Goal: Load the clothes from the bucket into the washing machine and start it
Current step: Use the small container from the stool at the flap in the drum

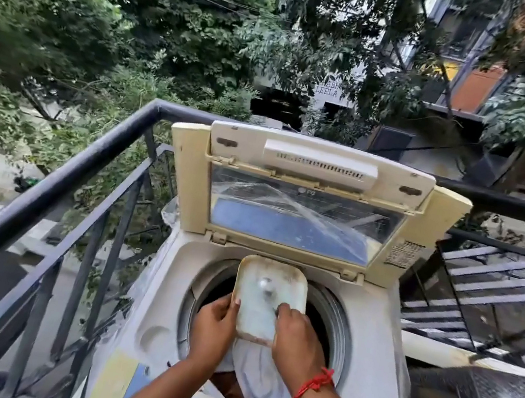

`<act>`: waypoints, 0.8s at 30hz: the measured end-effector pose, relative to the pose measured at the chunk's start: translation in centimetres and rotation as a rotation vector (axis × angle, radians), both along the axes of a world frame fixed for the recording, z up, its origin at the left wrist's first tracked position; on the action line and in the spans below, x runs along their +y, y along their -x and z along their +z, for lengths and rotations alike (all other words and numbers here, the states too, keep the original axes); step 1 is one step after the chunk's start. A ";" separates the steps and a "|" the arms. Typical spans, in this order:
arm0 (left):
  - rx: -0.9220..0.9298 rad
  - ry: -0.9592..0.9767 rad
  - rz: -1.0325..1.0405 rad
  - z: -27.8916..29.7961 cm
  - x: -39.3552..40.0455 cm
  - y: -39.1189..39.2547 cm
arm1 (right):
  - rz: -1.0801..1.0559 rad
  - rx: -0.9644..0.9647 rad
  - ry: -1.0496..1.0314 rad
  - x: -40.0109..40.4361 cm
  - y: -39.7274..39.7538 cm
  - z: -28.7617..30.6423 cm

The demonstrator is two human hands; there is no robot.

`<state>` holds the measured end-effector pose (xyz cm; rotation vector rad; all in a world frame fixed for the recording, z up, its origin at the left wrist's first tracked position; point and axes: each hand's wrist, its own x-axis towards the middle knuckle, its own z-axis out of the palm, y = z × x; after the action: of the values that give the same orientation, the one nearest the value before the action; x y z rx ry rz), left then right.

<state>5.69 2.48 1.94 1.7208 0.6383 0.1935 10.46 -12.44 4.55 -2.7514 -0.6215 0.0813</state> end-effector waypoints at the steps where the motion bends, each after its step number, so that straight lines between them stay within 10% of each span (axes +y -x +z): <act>1: -0.010 -0.005 0.026 0.2 0.3 0.1 | 0.011 -0.038 0.007 0.1 -0.4 -0.1; 8: -0.087 -0.041 0.096 0.8 1.3 0.1 | -0.024 -0.148 -0.180 -0.5 -3.3 1.3; 15: -0.101 -0.024 0.154 1.8 1.1 0.5 | 0.427 -0.213 -0.140 -1.5 -2.4 1.4; 24: -0.079 -0.090 0.229 2.0 0.8 1.0 | 0.002 -0.068 -0.166 -1.9 -0.3 1.4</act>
<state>4.69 3.24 3.97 1.7147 0.7776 0.4548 10.79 -14.32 5.99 -2.6019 -0.6195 -0.0607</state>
